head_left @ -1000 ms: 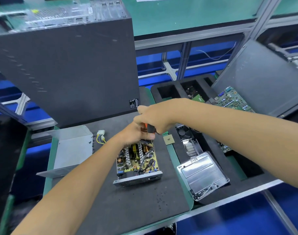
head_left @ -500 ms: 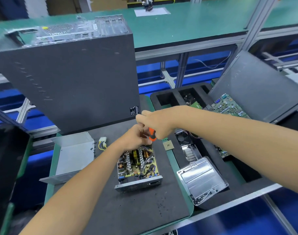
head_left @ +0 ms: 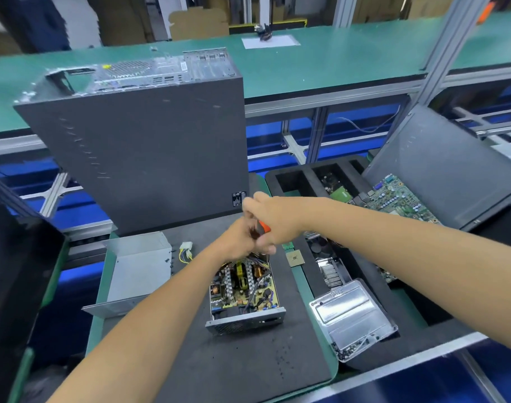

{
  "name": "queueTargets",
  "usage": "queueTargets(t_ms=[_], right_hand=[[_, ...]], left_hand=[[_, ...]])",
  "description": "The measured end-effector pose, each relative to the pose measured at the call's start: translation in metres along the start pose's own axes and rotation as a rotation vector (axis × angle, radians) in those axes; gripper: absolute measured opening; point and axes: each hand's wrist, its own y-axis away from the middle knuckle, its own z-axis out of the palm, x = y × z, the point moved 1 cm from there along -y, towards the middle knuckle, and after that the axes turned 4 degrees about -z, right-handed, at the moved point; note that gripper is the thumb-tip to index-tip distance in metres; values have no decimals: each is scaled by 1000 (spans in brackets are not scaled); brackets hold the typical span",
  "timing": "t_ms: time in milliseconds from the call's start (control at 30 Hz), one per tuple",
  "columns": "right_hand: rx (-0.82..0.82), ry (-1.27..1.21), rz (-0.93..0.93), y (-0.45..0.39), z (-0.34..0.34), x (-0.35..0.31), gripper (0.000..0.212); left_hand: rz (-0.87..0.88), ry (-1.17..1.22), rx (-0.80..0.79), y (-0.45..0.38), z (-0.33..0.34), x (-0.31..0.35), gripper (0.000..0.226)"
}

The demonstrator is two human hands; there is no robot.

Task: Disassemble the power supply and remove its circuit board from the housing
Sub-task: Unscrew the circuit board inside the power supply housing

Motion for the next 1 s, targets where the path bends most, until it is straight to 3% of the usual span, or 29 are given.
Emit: queueTargets(t_ms=[100,167,300,367,433,500,600,733,800,933,1000], right_hand=[[166,99,211,0,3,-4,47],[203,149,190,-3,9,-9,37],[-48,34,20,-4,1,-6,11],[-162,13,-46,-5,-6,-6,26],[-175,-46,-42,-4,-6,-8,36],[-92,-38,49,-2,-2,-11,31],[77,242,156,-5,1,-15,26],[-86,126,-4,-7,-5,-13,46],[-100,114,-85,-3,-9,-10,51],[-58,-4,12,-3,-5,-3,44],[47,98,104,-3,-2,-5,31]], left_hand=[[-10,71,74,1,2,2,23],[1,49,83,2,3,0,19],[-25,-18,-7,4,1,-4,19],[-47,-60,5,4,-1,-5,18],[-62,-105,15,4,0,-4,27],[-46,-93,60,4,3,-2,33],[-41,-39,136,3,3,2,26],[-64,-20,21,3,-2,2,51],[-73,-27,-7,5,-3,-1,38],[6,-109,89,0,1,3,43],[29,-82,168,-1,6,5,29]])
